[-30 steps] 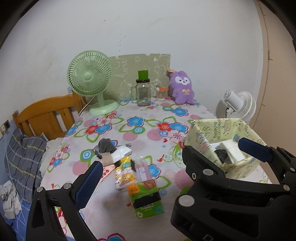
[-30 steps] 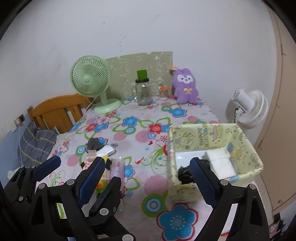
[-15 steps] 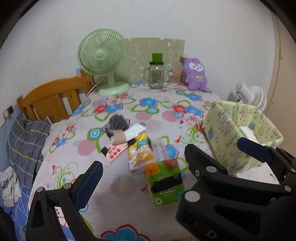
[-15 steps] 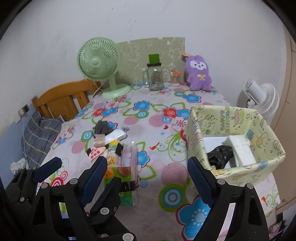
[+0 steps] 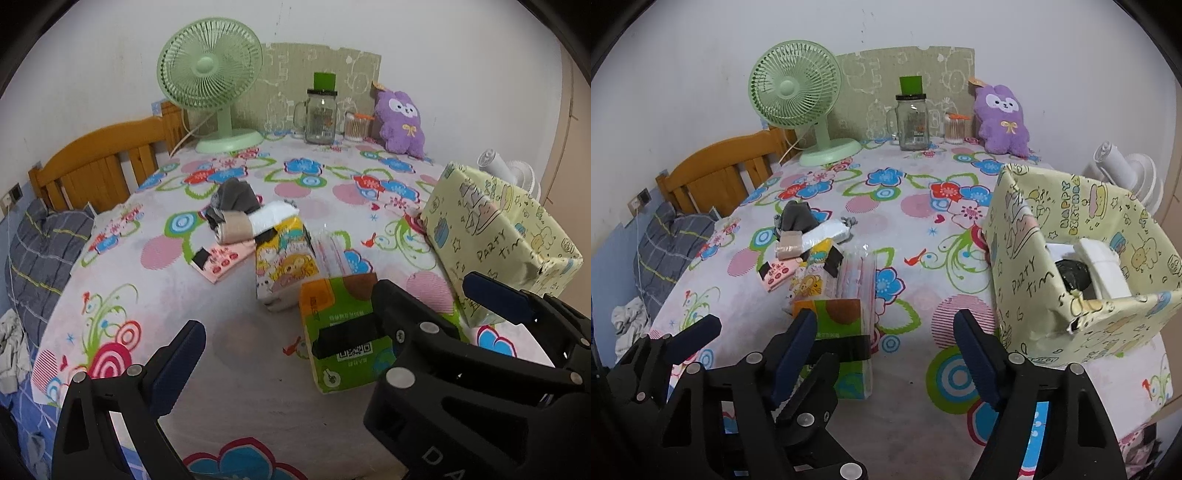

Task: Organize soft objects
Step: 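Grasp the green tissue box with the left tool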

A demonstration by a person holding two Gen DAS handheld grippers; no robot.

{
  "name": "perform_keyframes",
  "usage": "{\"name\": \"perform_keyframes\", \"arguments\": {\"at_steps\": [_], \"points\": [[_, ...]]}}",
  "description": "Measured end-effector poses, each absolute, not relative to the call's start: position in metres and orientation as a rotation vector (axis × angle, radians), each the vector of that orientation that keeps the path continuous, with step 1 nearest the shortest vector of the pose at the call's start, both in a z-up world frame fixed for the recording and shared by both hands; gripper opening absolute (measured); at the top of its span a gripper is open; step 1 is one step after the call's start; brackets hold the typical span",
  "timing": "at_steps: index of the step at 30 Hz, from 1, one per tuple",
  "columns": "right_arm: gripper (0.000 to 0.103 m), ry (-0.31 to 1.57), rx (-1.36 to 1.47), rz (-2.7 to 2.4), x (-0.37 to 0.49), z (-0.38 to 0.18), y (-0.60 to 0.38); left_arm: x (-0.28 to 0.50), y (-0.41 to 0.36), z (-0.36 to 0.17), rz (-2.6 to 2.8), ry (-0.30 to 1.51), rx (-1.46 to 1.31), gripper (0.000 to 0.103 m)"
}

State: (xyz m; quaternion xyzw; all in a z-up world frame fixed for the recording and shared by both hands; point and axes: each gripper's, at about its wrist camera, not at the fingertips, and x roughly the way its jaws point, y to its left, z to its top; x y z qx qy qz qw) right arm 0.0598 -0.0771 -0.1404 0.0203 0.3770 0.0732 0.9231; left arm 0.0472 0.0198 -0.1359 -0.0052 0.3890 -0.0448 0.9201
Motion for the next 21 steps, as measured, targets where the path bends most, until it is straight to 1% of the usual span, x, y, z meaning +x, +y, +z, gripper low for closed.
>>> {"name": "perform_keyframes", "arguments": {"at_steps": [13, 15, 16, 17, 18, 19, 20, 21], "points": [[0.071, 0.826, 0.063, 0.107, 0.069, -0.159, -0.094, 0.057, 0.004, -0.154, -0.100, 0.844, -0.014, 0.101], [0.071, 0.841, 0.068, 0.099, 0.071, -0.163, -0.097, 0.060, 0.002, -0.157, -0.103, 0.857, -0.013, 0.091], [0.071, 0.846, 0.070, 0.098, 0.071, -0.164, -0.098, 0.060, 0.002, -0.158, -0.112, 0.863, -0.015, 0.089], [0.071, 0.852, 0.074, 0.100, 0.072, -0.165, -0.098, 0.061, 0.002, -0.159, -0.117, 0.866, -0.018, 0.082], [0.071, 0.855, 0.078, 0.100, 0.072, -0.166, -0.099, 0.061, 0.002, -0.160, -0.125, 0.869, -0.025, 0.071], [0.071, 0.857, 0.081, 0.100, 0.072, -0.167, -0.099, 0.061, 0.002, -0.160, -0.133, 0.871, -0.033, 0.065], [0.071, 0.858, 0.082, 0.101, 0.072, -0.167, -0.099, 0.061, 0.002, -0.160, -0.141, 0.875, -0.038, 0.057], [0.071, 0.859, 0.082, 0.102, 0.072, -0.167, -0.098, 0.062, 0.002, -0.160, -0.146, 0.875, -0.041, 0.056]]}}
